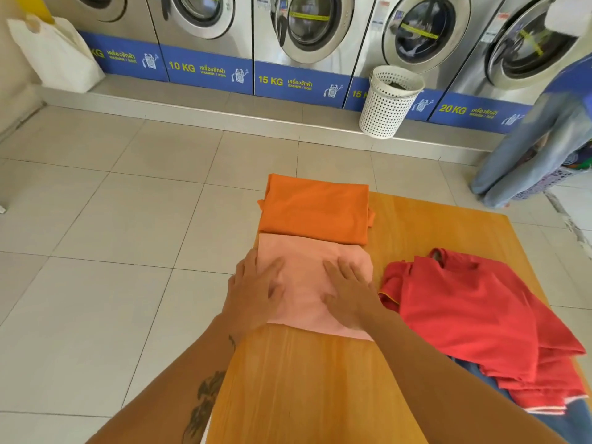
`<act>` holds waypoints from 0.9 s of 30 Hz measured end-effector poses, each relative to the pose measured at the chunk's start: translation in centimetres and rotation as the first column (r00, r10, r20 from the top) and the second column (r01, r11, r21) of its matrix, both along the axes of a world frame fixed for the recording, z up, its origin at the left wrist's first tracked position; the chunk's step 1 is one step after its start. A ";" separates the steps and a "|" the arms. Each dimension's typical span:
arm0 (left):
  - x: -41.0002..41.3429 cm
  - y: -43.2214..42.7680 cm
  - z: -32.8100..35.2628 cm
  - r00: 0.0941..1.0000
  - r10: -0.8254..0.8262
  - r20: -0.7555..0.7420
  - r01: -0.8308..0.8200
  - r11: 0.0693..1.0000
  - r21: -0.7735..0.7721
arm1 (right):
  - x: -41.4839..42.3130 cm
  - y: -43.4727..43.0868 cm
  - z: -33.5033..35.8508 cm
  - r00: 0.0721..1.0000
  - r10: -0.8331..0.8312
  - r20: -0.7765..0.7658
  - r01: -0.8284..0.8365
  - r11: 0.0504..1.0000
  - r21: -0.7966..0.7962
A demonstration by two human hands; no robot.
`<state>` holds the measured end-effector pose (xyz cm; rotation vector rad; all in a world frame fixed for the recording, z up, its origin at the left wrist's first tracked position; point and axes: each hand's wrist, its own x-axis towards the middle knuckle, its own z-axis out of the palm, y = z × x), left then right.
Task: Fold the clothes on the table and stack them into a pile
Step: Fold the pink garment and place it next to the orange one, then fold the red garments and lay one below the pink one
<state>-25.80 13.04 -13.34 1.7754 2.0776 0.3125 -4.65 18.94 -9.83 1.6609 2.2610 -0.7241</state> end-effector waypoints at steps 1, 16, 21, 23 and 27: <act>0.0 -0.1 0.7 0.999 0.034 0.008 -0.034 0.999 0.006 | 0.4 -0.2 0.4 0.998 -0.018 -0.054 0.018 1.000 0.005; 19.6 0.7 6.3 0.843 -0.099 0.530 0.072 0.995 0.071 | 24.6 -4.6 5.7 0.838 -0.479 -0.260 0.544 0.768 0.339; 26.3 1.8 4.7 0.786 0.107 0.608 -0.015 0.988 -0.154 | 29.3 -5.2 5.2 0.723 -0.537 -0.434 0.609 0.792 0.036; 27.8 2.4 4.6 0.679 0.193 0.708 -0.092 0.980 -0.179 | 29.7 -5.0 5.2 0.722 -0.485 -0.494 0.568 0.823 0.021; 29.3 2.0 5.1 0.555 0.246 0.795 -0.227 0.964 -0.140 | 30.0 -4.1 5.7 0.611 -0.473 -0.635 0.560 0.825 -0.077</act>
